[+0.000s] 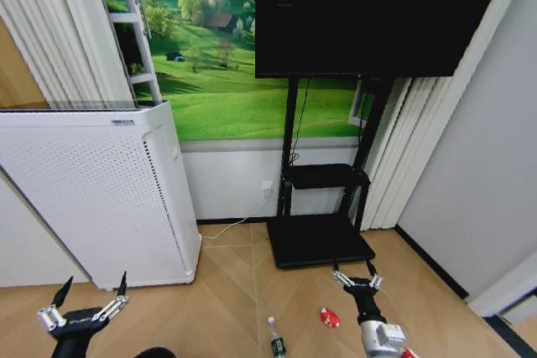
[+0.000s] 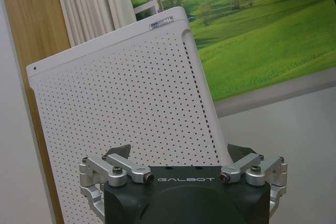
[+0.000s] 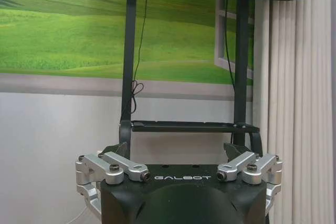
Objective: Pick up the trash bin and place the garbage on the floor into it.
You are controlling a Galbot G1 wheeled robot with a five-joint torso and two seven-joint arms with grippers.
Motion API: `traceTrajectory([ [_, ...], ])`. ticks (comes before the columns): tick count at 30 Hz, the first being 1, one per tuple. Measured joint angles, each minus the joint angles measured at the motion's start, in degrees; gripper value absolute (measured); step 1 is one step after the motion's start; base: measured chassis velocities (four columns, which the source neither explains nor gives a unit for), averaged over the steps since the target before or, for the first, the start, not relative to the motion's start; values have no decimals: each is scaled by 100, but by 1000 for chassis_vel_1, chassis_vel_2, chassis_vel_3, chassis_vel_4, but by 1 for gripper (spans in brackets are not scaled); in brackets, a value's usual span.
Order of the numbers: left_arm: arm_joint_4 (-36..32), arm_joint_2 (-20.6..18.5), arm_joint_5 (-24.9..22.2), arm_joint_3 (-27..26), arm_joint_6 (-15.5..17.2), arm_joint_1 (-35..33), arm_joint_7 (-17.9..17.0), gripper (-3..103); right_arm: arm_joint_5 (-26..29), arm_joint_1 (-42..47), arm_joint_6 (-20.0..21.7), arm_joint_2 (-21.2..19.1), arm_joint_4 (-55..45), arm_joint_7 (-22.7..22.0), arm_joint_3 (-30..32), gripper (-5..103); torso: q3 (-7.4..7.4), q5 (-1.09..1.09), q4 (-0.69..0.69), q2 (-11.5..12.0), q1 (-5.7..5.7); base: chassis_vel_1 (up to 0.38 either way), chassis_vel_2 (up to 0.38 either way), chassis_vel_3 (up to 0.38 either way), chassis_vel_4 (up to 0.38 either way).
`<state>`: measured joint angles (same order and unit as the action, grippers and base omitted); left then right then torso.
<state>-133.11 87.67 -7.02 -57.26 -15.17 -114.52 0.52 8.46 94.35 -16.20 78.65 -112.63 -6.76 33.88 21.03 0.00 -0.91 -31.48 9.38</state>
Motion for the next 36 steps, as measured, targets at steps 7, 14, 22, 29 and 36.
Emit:
traceTrajectory([
  [7, 111, -174, 13, 139, 151, 237, -34, 100, -63, 63, -138, -37, -1, 237, -20, 100, -99, 0, 0, 165, -65, 0, 0, 0, 0],
  [14, 63, -215, 30, 355, 311, 364, -115, 100, -86, 136, -166, -20, -51, 251, -16, 100, -212, 0, 0, 337, -126, 0, 0, 0, 0],
  [22, 52, -197, 54, 502, 354, 366, -119, 100, -113, 153, -171, -17, -60, 264, -60, 100, -318, 0, 0, 503, -187, 0, 0, 0, 0],
  [29, -9, -175, 46, 566, 400, 363, -124, 100, -114, 152, -171, -28, -49, 269, -69, 100, -409, 0, 0, 659, -251, 0, 0, 0, 0],
  [36, -23, -160, -15, 555, 426, 358, -137, 100, -120, 144, -165, -39, -32, 271, -91, 100, -528, 0, 0, 840, -313, 0, 0, 0, 0],
])
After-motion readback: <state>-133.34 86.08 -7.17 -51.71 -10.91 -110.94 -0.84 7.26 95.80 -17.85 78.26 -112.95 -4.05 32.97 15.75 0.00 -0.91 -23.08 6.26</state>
